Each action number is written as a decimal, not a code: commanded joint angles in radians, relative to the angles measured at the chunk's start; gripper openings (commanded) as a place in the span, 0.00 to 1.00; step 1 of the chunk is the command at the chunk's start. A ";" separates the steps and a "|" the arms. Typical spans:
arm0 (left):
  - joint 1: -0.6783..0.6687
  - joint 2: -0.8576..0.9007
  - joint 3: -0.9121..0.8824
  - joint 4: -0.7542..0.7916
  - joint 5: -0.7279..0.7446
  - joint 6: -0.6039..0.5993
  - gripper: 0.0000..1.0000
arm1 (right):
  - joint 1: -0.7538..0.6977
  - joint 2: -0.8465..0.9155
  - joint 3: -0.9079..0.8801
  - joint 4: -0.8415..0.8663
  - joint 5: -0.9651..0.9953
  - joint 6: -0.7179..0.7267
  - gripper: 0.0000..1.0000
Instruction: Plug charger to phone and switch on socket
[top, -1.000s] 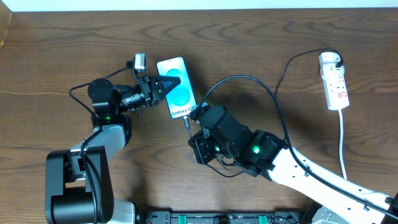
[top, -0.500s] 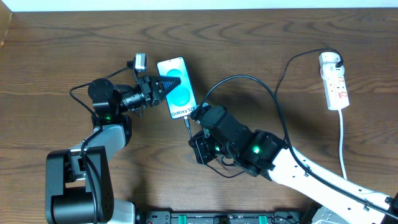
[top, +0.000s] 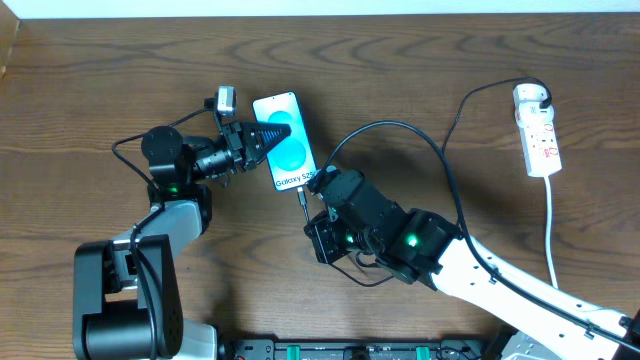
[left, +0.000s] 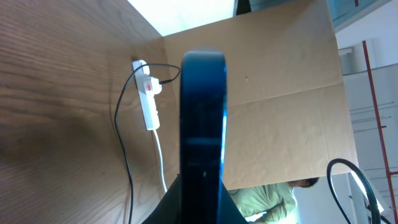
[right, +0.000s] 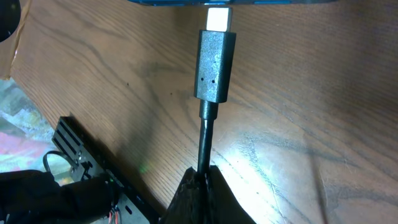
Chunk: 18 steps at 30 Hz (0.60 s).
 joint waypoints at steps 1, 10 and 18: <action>0.003 -0.009 0.018 0.012 0.021 0.004 0.07 | -0.001 -0.019 -0.006 0.005 -0.003 0.010 0.01; 0.003 -0.009 0.018 0.012 0.021 0.010 0.07 | -0.001 -0.019 -0.006 0.022 -0.014 0.009 0.01; 0.003 -0.009 0.018 0.013 0.047 0.010 0.07 | -0.001 -0.019 -0.006 0.021 0.006 0.006 0.01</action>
